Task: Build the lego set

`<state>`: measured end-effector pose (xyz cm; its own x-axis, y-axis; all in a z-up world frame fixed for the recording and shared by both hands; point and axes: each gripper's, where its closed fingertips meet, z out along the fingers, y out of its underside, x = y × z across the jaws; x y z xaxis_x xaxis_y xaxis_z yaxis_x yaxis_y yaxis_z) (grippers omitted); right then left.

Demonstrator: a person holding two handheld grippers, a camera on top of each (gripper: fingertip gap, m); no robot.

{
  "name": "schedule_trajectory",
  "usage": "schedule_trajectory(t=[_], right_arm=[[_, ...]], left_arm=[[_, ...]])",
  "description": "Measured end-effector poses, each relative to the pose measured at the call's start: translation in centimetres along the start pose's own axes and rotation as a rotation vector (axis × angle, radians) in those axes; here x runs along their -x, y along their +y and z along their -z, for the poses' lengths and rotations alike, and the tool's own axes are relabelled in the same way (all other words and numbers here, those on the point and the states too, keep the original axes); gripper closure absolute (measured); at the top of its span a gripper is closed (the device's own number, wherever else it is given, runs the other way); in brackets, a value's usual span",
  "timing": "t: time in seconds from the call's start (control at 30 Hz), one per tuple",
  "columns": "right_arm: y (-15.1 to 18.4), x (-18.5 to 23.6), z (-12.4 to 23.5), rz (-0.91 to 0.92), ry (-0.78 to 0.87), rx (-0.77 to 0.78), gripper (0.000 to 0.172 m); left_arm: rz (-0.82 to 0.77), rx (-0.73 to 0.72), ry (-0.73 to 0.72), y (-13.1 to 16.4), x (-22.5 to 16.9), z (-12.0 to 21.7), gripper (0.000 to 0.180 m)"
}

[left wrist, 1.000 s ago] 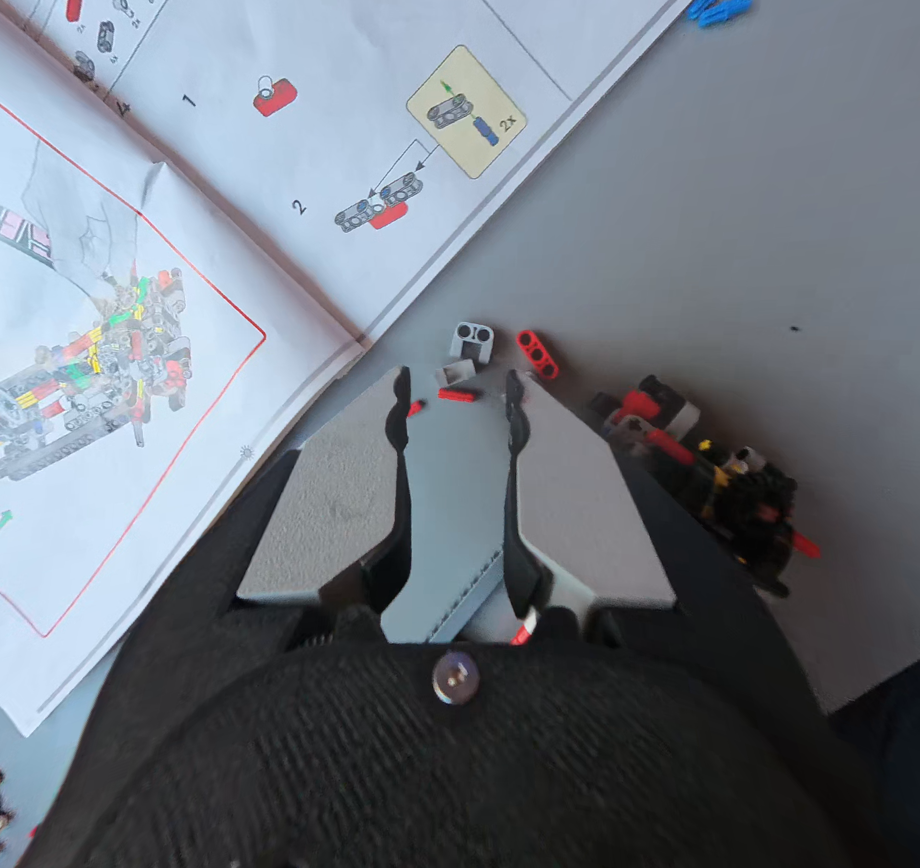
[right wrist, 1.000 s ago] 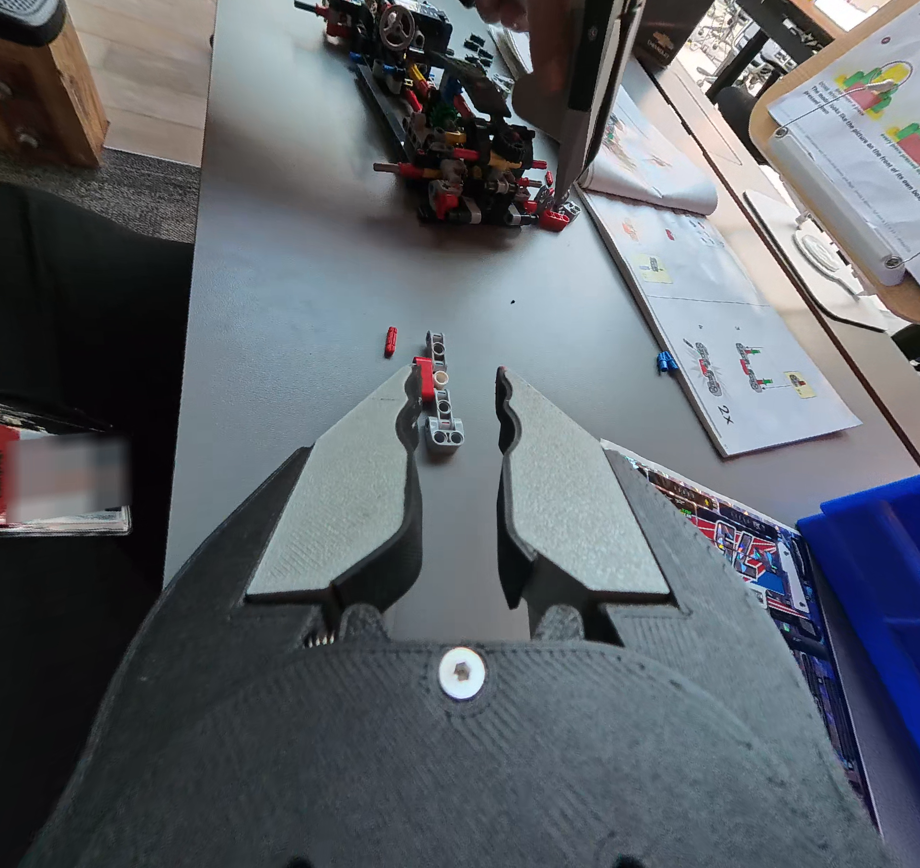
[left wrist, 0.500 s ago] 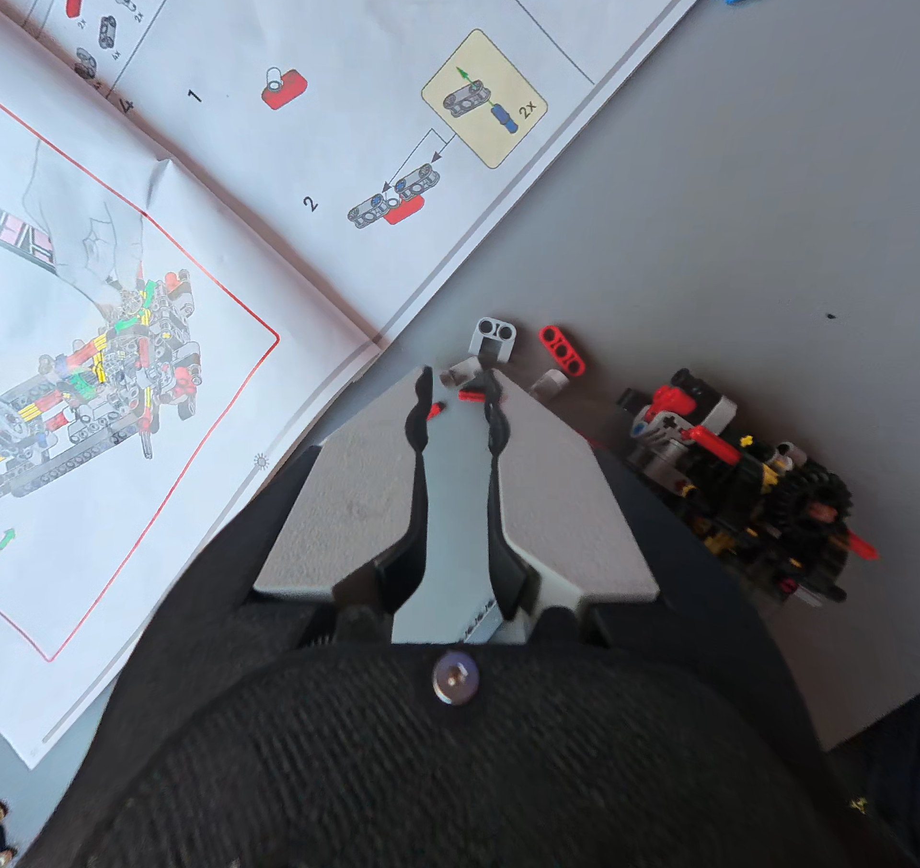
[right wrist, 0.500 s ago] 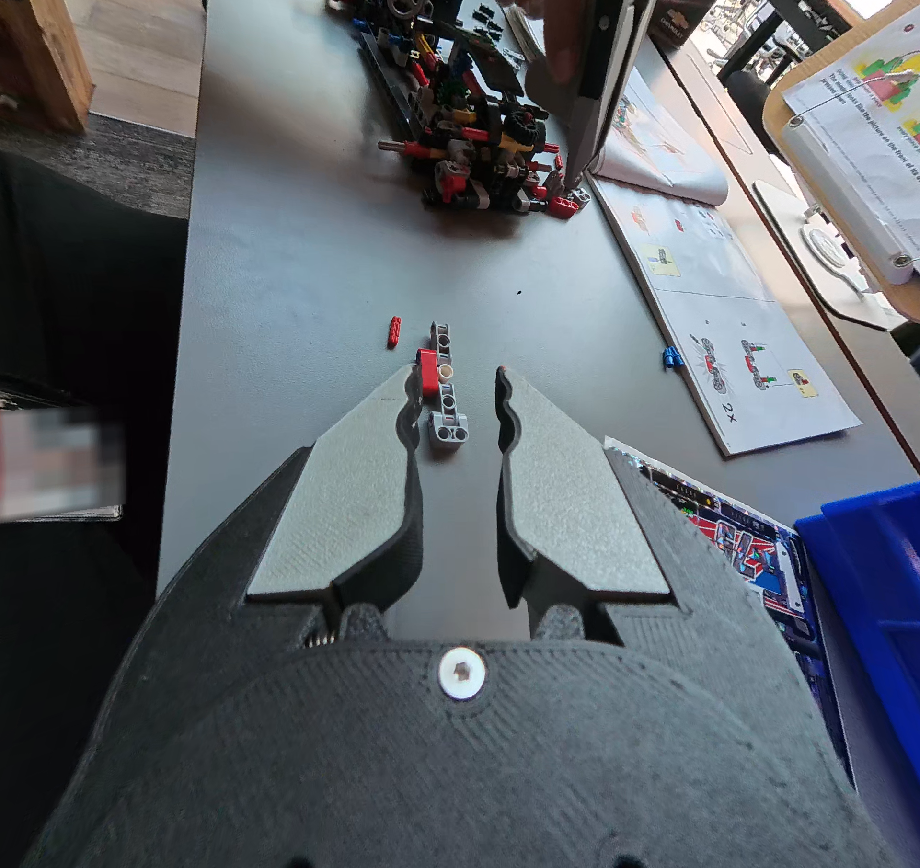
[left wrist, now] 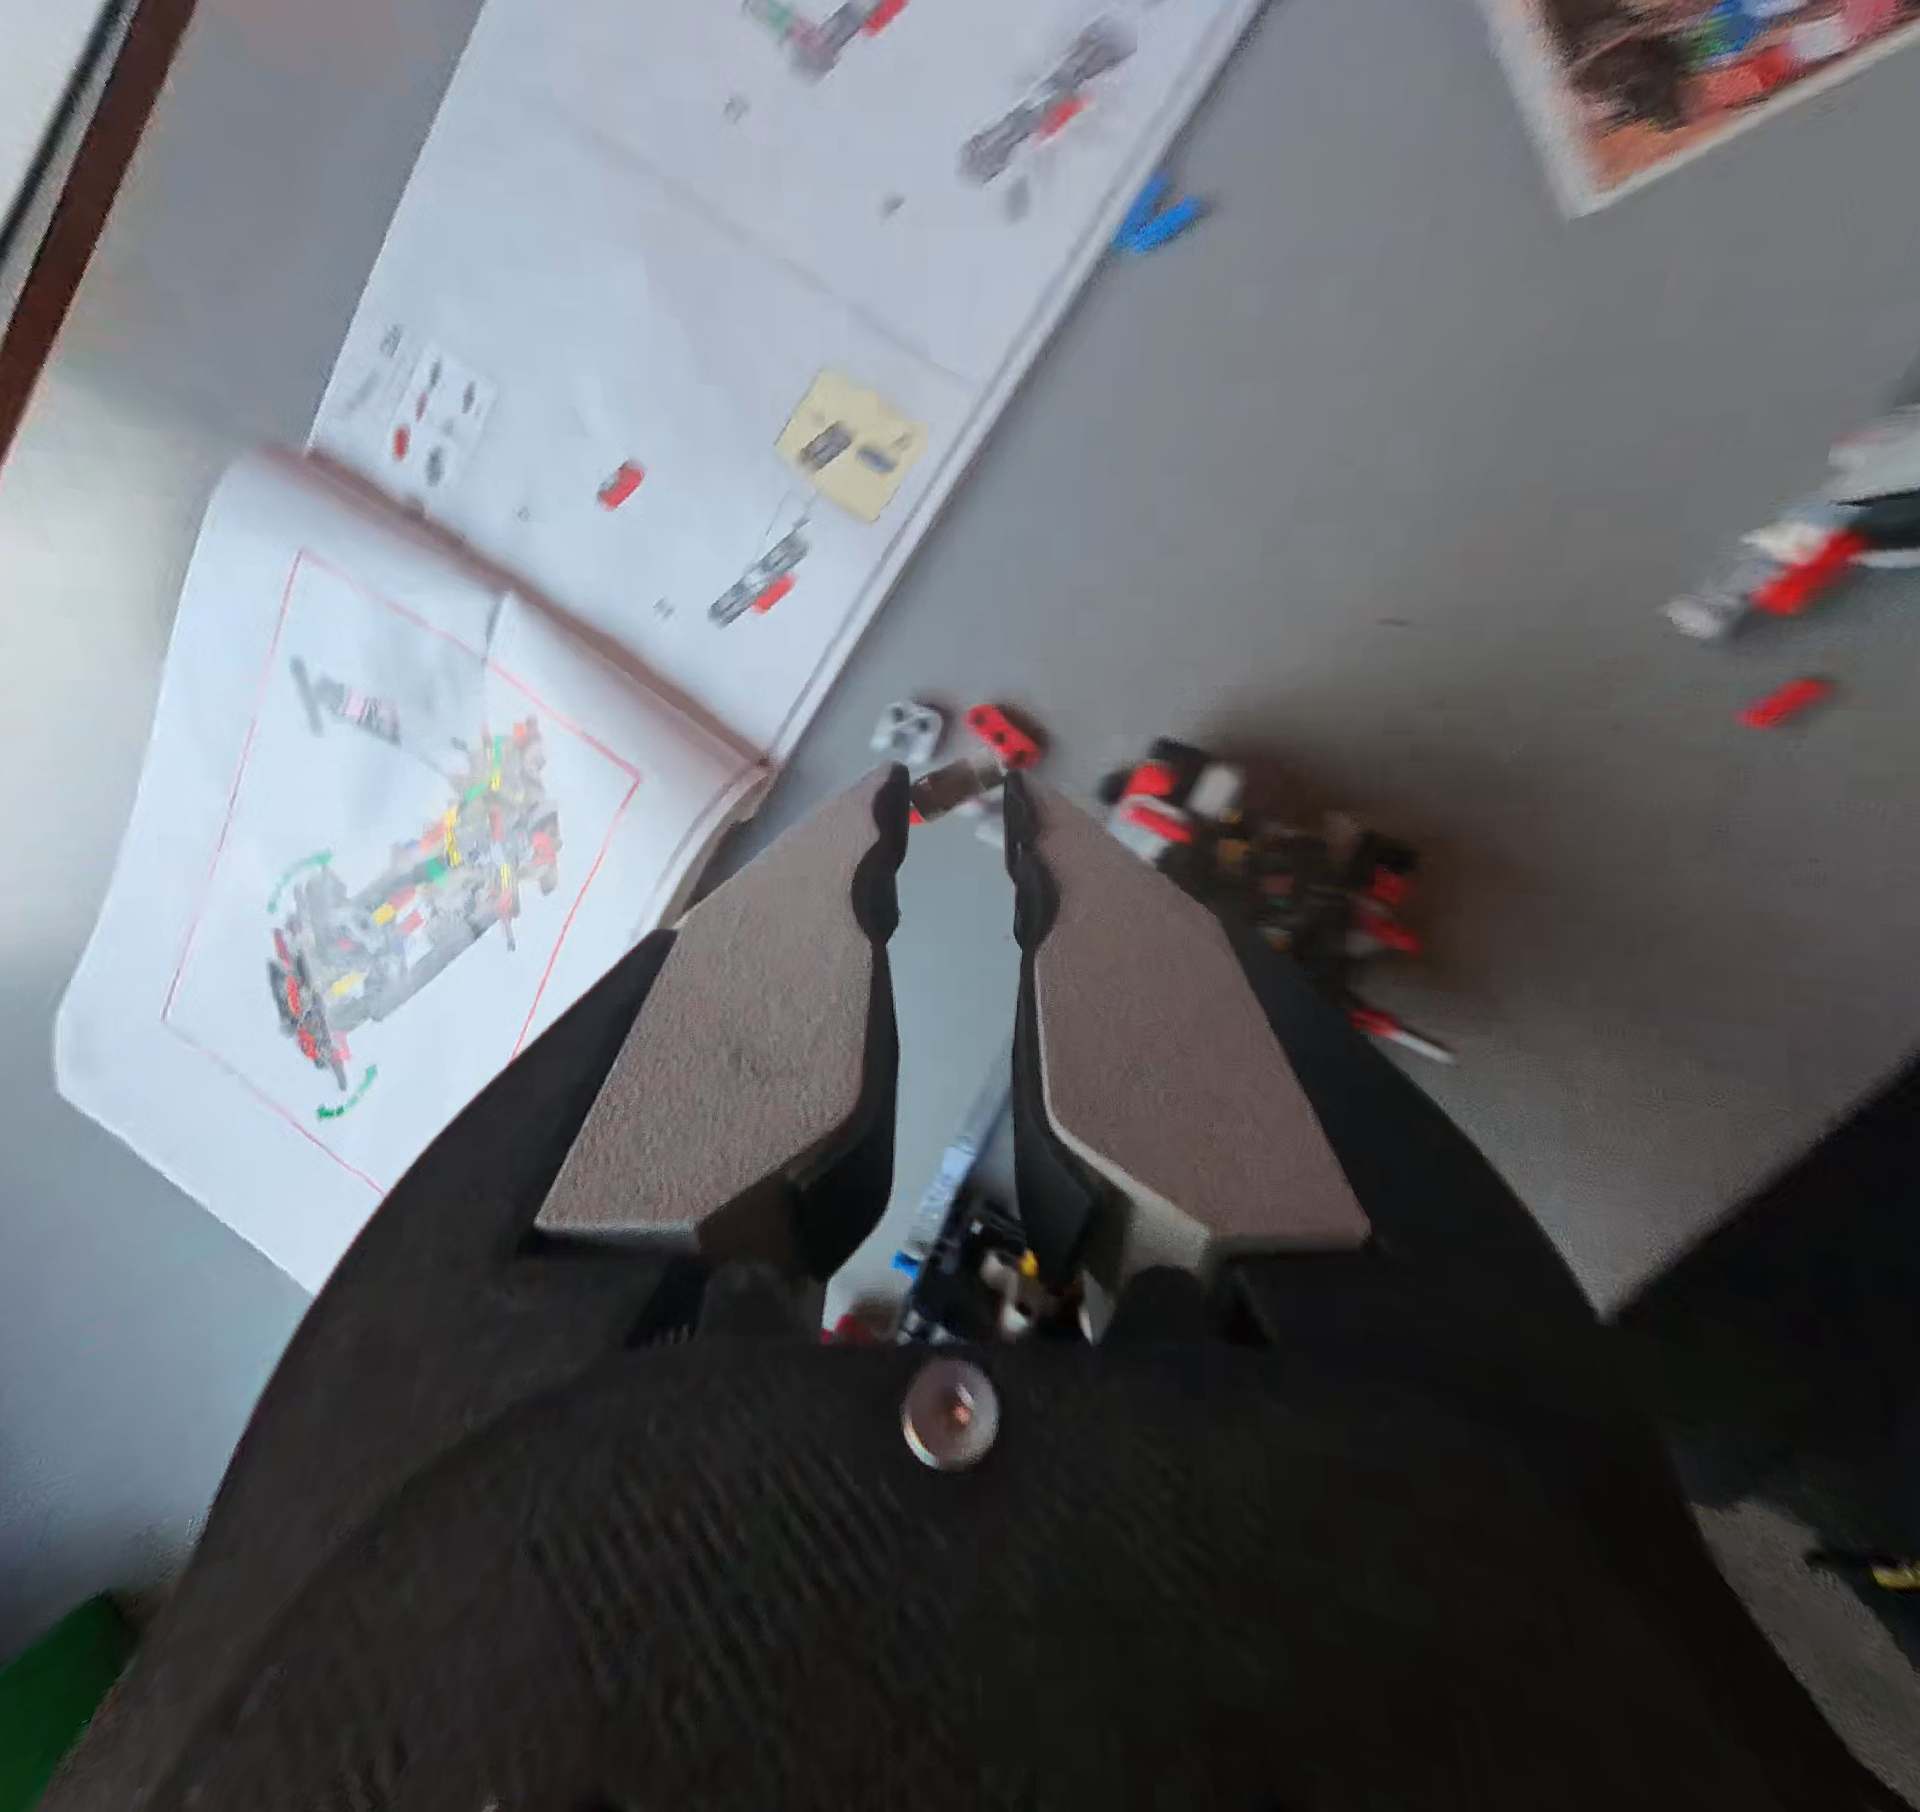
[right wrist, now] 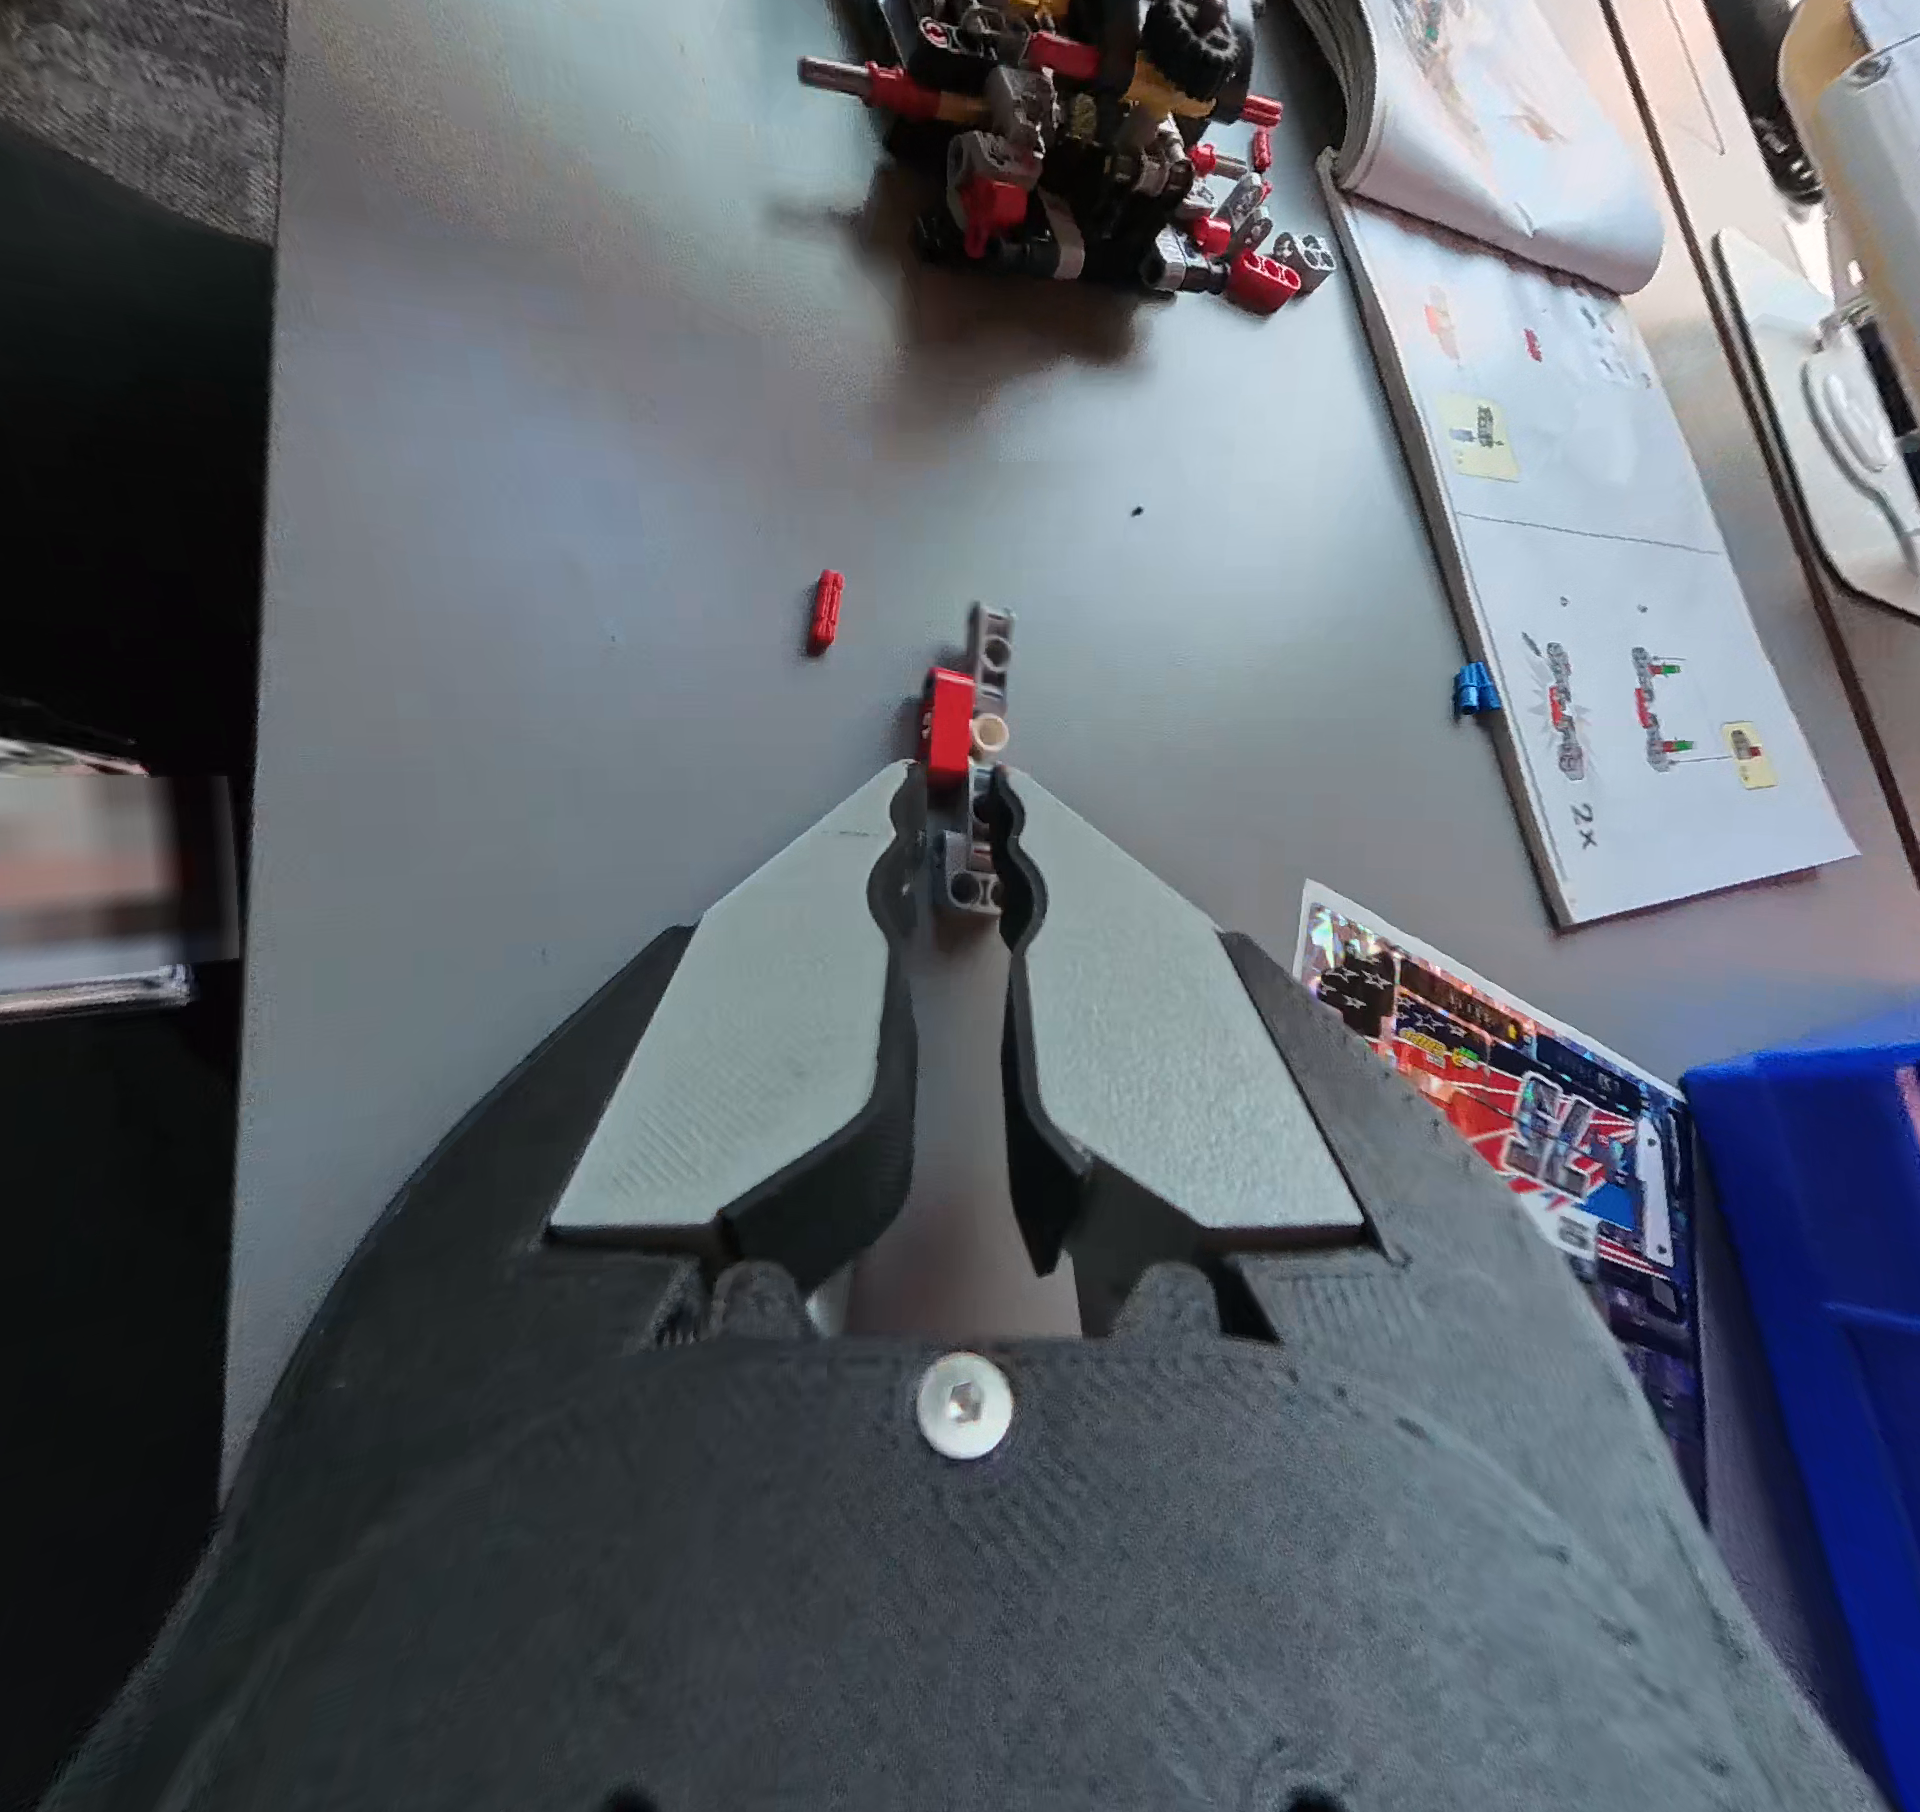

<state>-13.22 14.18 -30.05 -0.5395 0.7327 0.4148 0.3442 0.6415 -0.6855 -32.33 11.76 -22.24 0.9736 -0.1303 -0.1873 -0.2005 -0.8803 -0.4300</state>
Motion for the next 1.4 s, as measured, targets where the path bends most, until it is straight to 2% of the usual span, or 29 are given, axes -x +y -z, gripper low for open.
schedule_trajectory(t=[0.1, 0.17, 0.27, 0.43, 0.5, 0.57, 0.63, 0.67, 0.77, 0.93, 1.07, 1.13, 1.2, 1.4], right_arm=[[1.0, -0.6, 0.8, 0.054, 0.064, 0.015, 0.169], [2.1, -0.8, 1.9, 0.064, 0.085, 0.018, 0.171], [3.0, -0.8, 4.1, 0.054, 0.089, -0.027, 0.172], [2.4, -1.6, 7.0, -0.021, 0.142, -0.165, 0.164], [2.5, -2.2, 7.1, -0.075, 0.169, -0.159, 0.155], [3.2, -2.8, 6.7, -0.203, 0.181, -0.086, 0.15], [3.4, -2.4, 5.9, -0.329, 0.123, -0.041, 0.136], [3.4, -2.1, 5.5, -0.371, 0.105, -0.023, 0.134], [3.4, -1.7, 4.6, -0.391, 0.105, 0.032, 0.125], [3.5, -0.9, 3.0, -0.416, 0.056, 0.107, 0.126], [3.4, -0.5, 2.7, -0.441, -0.009, 0.101, 0.148], [3.6, -0.5, 2.9, -0.442, -0.015, 0.101, 0.151], [3.8, -0.5, 3.1, -0.422, -0.016, 0.101, 0.157], [4.1, -0.6, 3.6, -0.302, -0.004, 0.086, 0.158]], left_arm=[[-0.157, -0.033, 0.101, -2.5, -6.3, 2.3, 0.166], [-0.284, -0.008, 0.19, -3.0, -11.2, 2.1, 0.165], [-0.434, 0.062, 0.252, -2.8, -16.0, -0.5, 0.165], [-0.553, 0.138, 0.321, -2.8, -19.2, -4.9, 0.165], [-0.569, 0.124, 0.323, -3.3, -19.2, -5.8, 0.165], [-0.581, 0.124, 0.338, -3.2, -19.3, -6.3, 0.165], [-0.585, 0.126, 0.337, -3.1, -19.2, -6.6, 0.165], [-0.592, 0.122, 0.328, -3.1, -19.1, -6.6, 0.165], [-0.594, 0.092, 0.307, -3.1, -18.6, -5.8, 0.165], [-0.574, 0.037, 0.335, -3.1, -18.5, -4.6, 0.161], [-0.564, 0.057, 0.319, -2.6, -17.9, -4.9, 0.161], [-0.54, 0.046, 0.317, -2.6, -17.7, -4.8, 0.161], [-0.506, 0.047, 0.308, -2.4, -17.4, -4.8, 0.16], [-0.504, 0.048, 0.221, -2.3, -17.2, -4.3, 0.16]])
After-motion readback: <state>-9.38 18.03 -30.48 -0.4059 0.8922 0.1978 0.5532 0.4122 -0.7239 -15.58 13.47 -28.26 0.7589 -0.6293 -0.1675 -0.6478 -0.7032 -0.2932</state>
